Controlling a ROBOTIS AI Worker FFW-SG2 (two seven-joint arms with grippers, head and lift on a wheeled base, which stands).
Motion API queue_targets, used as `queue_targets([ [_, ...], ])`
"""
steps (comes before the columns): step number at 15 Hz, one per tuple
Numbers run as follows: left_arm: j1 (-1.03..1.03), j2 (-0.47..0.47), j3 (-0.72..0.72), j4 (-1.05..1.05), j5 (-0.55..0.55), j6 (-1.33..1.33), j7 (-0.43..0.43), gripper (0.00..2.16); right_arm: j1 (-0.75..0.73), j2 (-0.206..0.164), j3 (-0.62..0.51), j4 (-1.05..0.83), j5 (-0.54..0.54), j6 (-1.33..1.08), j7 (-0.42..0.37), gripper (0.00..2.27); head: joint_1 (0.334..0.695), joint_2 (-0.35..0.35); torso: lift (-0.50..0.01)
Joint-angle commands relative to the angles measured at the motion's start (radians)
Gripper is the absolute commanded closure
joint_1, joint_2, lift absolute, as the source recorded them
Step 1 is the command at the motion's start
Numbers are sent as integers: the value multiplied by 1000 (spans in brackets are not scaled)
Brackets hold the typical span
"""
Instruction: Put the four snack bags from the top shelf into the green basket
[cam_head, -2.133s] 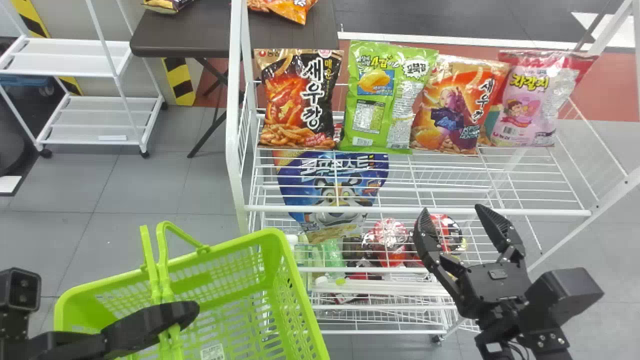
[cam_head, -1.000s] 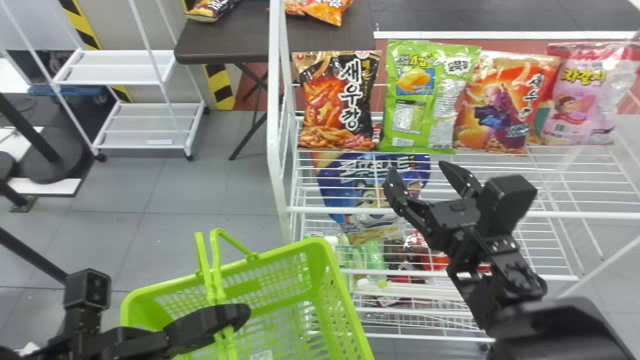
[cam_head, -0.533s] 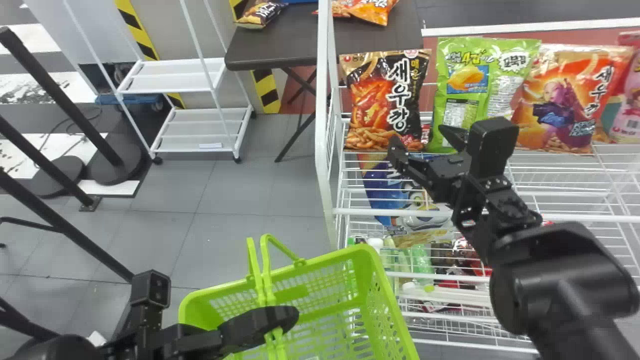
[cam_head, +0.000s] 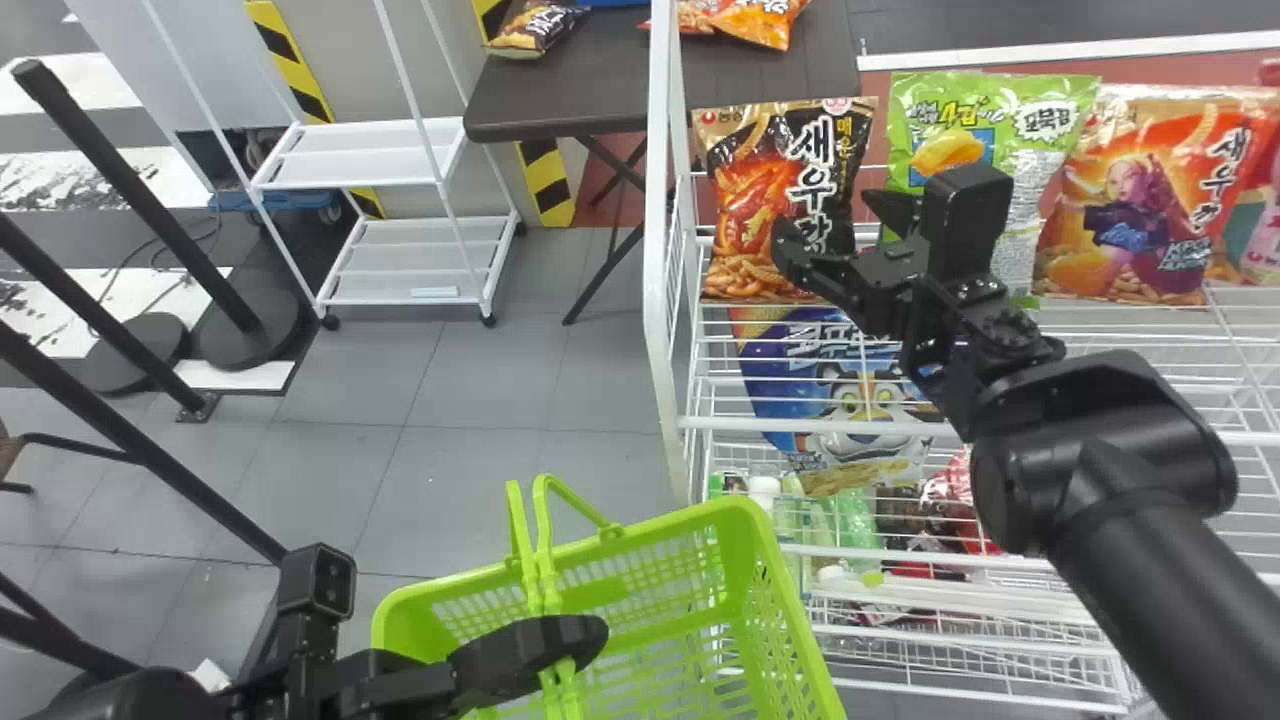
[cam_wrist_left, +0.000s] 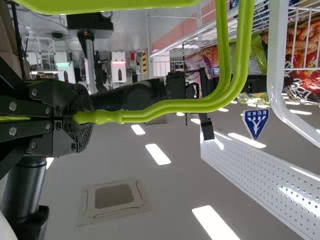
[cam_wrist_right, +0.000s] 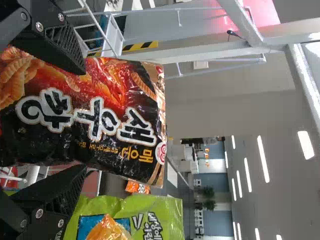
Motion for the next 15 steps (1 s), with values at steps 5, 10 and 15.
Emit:
queue_targets([
  [5, 4, 3, 1, 9, 2, 10, -11, 2145, -104, 1, 7, 143, 20, 9, 78, 1045, 695, 175, 0],
  [10, 4, 8, 4, 24, 3, 10, -11, 2145, -64, 1, 1, 108, 17, -15, 79, 2250, 695, 182, 0],
  [15, 7, 11, 7, 19, 6, 10, -11, 2145, 79, 1, -42, -127, 9, 22, 105, 2250, 695, 205, 0],
])
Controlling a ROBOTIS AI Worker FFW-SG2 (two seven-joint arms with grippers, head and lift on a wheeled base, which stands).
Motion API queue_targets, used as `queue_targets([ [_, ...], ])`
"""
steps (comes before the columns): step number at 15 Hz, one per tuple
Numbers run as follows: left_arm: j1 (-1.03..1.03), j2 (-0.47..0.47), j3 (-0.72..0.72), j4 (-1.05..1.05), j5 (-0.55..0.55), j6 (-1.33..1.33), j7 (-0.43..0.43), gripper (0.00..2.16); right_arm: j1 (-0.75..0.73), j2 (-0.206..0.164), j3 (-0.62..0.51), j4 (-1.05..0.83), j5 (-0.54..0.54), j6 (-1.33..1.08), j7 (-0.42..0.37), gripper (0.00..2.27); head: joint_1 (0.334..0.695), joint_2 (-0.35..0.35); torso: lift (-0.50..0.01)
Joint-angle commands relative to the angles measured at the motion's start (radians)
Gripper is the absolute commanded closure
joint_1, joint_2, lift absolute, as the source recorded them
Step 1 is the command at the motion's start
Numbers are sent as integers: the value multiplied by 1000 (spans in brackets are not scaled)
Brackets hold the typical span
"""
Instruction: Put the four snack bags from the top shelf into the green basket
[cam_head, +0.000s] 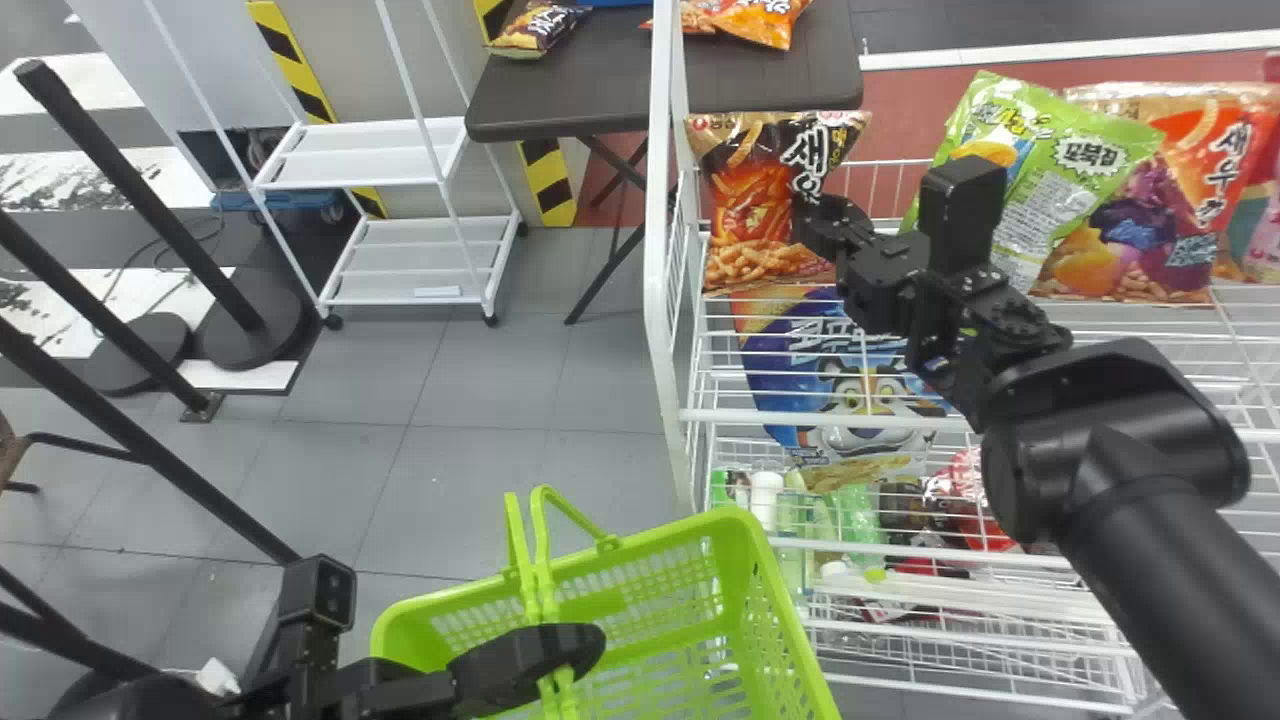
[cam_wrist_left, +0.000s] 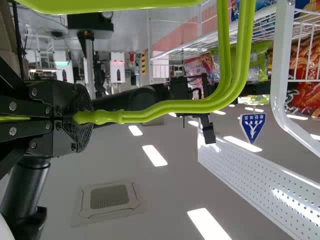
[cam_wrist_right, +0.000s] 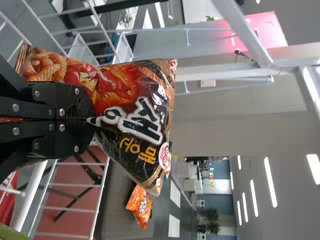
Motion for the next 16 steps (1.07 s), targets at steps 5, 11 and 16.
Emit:
queue_targets([
  [5, -6, 7, 12, -1, 1, 10, -11, 2145, 258, 1, -102, -462, -14, 226, -2, 2250, 695, 205, 0],
  [11, -34, 7, 9, -1, -6, 10, -11, 2145, 636, 1, -268, -1039, -50, 603, -4, 2250, 695, 143, 0],
  [16, -67, -4, -26, 16, -35, 9, -11, 2145, 872, -11, -295, -1309, -170, 778, 4, 2250, 695, 113, 0],
])
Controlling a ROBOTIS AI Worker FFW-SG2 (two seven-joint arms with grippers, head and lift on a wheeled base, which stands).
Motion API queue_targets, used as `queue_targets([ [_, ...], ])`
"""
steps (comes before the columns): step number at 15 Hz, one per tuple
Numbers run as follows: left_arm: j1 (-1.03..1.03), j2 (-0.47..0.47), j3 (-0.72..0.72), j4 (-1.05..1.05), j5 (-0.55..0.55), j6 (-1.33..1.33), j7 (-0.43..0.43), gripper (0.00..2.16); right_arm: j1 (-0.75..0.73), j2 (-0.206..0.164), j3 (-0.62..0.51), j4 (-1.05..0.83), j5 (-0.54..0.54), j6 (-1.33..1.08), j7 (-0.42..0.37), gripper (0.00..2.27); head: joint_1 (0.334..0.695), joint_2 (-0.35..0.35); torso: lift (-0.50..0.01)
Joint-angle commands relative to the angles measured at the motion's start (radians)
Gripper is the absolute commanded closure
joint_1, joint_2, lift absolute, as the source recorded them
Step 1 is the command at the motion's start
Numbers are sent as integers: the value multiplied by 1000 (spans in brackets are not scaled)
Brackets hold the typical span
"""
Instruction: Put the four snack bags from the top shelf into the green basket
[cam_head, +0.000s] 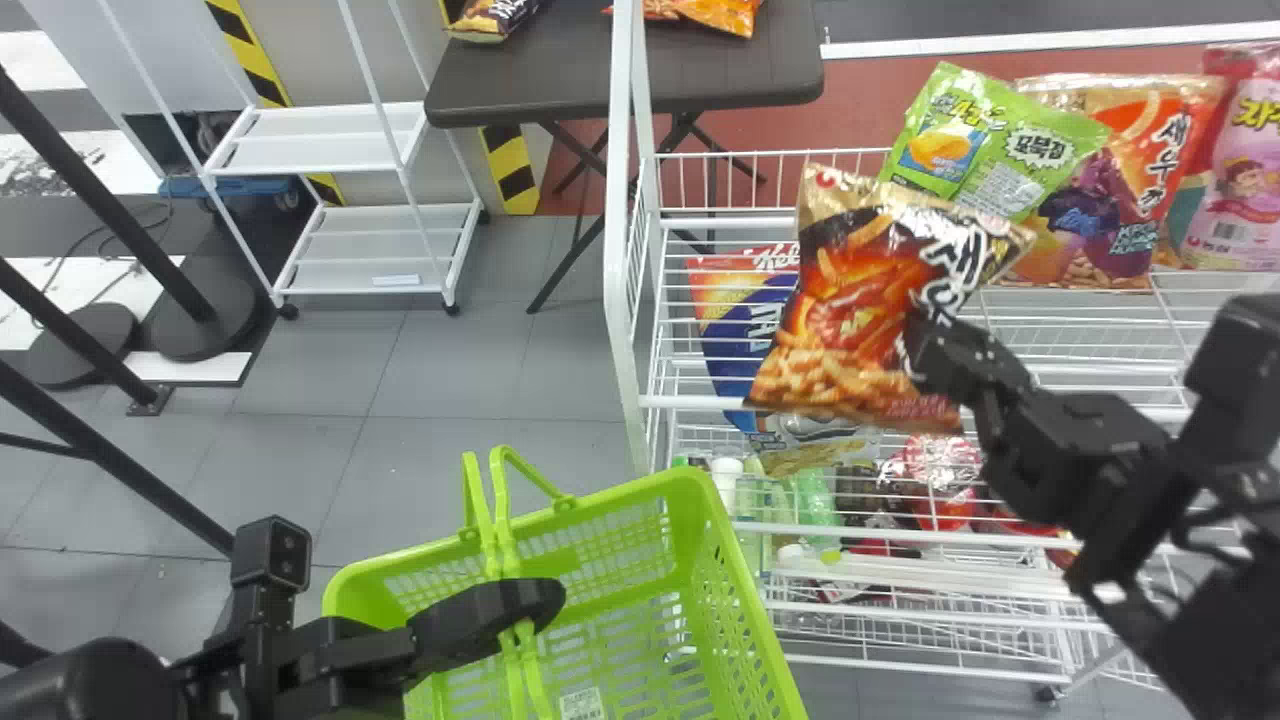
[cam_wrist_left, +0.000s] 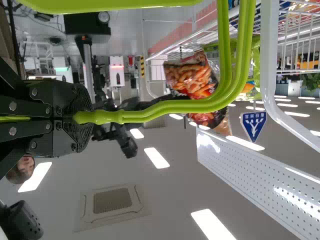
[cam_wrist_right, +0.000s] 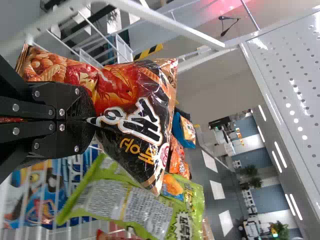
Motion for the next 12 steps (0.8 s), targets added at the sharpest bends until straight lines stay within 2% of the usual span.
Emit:
queue_targets([
  [1, -7, -2, -18, 3, -3, -3, -11, 2145, 72, -18, -6, -116, -68, 164, 3, 2250, 695, 115, 0],
  [4, -14, -4, -31, 5, -2, -6, -11, 2145, 80, -26, 9, -177, -129, 449, 3, 2250, 695, 156, 0],
  [8, -14, -5, -46, 5, 0, -9, -11, 2145, 54, -30, 77, -167, -149, 566, 3, 2250, 695, 254, 0],
  [12, -17, -7, -67, -1, 3, -6, -11, 2145, -48, -30, 178, -47, -125, 704, -18, 2253, 695, 330, 0],
])
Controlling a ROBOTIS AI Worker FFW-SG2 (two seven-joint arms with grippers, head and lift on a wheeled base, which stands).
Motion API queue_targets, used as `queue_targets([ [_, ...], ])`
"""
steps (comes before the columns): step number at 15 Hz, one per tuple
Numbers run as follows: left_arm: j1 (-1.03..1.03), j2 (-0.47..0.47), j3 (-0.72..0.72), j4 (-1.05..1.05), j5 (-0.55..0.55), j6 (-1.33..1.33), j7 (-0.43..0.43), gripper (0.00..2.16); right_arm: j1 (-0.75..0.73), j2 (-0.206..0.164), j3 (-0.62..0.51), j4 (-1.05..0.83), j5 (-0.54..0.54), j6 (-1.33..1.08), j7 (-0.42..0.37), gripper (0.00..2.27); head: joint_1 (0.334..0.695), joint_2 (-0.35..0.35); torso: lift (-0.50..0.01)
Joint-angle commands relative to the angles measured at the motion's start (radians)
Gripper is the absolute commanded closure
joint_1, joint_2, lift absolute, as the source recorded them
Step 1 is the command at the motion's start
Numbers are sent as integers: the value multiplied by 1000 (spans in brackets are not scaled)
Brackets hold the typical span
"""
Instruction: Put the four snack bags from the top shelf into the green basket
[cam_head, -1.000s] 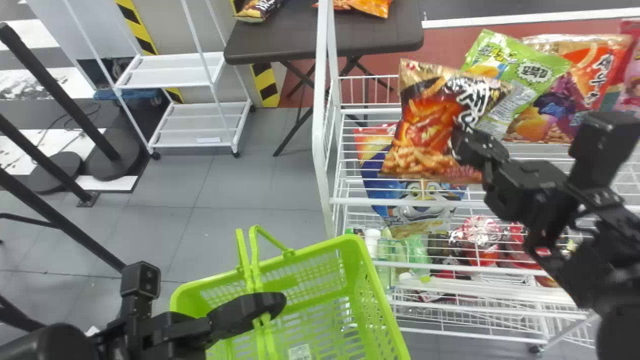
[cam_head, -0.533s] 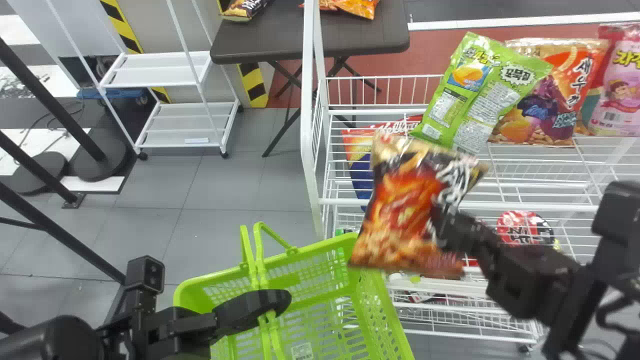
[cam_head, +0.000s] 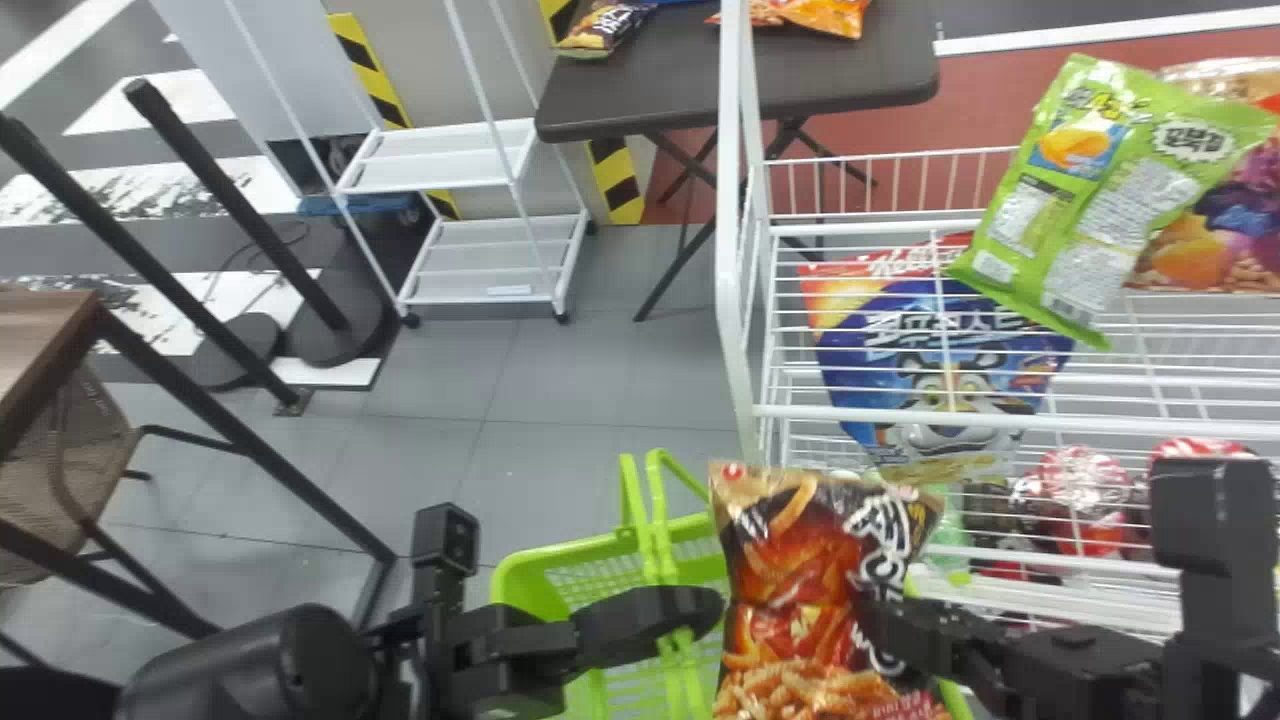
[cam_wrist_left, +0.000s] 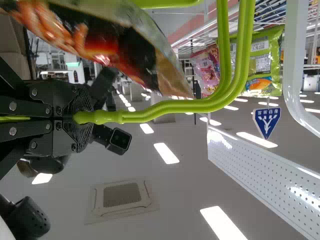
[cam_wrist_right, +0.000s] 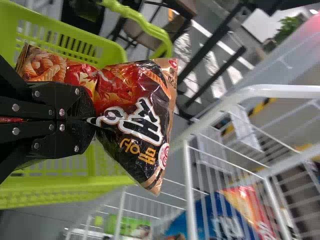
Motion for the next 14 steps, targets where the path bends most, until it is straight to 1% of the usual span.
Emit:
queue_targets([
  [1, -1, -1, -14, -5, 5, 0, -11, 2145, -72, -1, 79, 96, 31, 43, -13, 2250, 695, 344, 0],
  [2, -2, -1, -22, -5, 5, 3, -11, 2145, -107, 1, 118, 145, 38, 40, -19, 2250, 695, 350, 0],
  [5, 1, -4, -42, -12, 6, 6, -11, 2145, -235, 10, 254, 335, 54, -9, -69, 2253, 695, 350, 0],
  [7, 2, -6, -45, -12, 8, 6, -11, 2145, -328, 35, 349, 484, 54, -61, -103, 2253, 695, 350, 0],
  [9, 2, -6, -52, -14, 9, 6, -11, 2145, -411, 36, 434, 618, 57, -132, -134, 2246, 695, 350, 0],
  [10, 6, -6, -54, -15, 11, 6, -11, 2145, -440, 36, 454, 671, 58, -129, -143, 1905, 695, 350, 0],
  [11, 7, -6, -54, -18, 14, 6, -11, 2145, -448, 36, 460, 687, 58, -129, -143, 1139, 695, 350, 0],
  [12, 12, -4, -52, -18, 15, 6, -11, 2145, -448, 36, 463, 684, 60, -113, -144, -1, 695, 350, 0],
  [14, 13, -1, -46, -15, 15, 6, -11, 2145, -416, 36, 429, 612, 57, -12, -143, -2, 695, 350, 0],
])
